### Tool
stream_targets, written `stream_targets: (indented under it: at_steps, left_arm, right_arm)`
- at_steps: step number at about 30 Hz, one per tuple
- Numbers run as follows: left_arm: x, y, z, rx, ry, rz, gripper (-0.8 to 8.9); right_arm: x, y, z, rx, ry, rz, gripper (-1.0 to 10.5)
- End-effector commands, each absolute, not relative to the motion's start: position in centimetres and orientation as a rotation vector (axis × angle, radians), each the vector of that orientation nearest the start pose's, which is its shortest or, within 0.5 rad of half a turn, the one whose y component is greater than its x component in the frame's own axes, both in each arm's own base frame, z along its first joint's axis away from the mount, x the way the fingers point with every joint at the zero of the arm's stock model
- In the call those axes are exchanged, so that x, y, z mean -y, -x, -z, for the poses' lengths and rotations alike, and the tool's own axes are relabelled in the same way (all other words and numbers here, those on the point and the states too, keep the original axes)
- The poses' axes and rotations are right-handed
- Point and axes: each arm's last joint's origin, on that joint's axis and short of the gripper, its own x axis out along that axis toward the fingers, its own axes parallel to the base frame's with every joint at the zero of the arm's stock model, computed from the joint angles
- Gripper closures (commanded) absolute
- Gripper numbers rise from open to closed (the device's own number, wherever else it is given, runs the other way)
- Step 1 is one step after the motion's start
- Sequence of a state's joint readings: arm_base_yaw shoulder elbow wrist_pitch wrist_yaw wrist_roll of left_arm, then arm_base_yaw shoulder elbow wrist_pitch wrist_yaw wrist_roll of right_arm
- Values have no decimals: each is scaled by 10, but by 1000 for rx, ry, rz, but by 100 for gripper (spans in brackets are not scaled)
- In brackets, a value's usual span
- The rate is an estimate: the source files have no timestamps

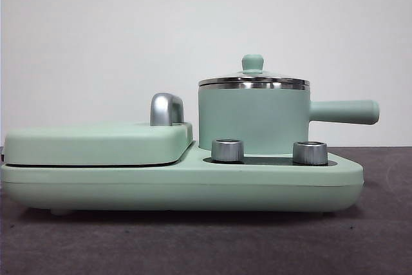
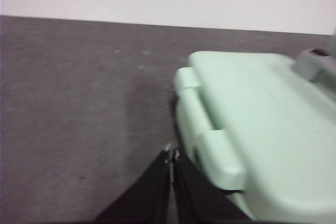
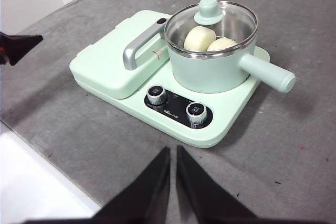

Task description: Put the buns in a small steamer

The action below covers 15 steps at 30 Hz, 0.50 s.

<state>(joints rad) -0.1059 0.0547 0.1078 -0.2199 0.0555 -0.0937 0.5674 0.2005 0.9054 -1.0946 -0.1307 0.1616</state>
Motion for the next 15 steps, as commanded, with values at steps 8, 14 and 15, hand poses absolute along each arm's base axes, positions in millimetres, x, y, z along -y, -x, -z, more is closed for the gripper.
stream_targets:
  at_steps: [8, 14, 15]
  left_arm:
    - [8, -95, -153, -170, 107, 55, 802]
    - [8, -95, -149, -182, 67, 58, 802]
    - [8, -95, -149, -182, 57, 59, 802]
  right_arm:
    - [-2, 4, -326, -426, -65, -664, 928]
    - [-2, 4, -326, -426, -65, -664, 928]
    - [-2, 4, -326, -426, -65, -664, 928]
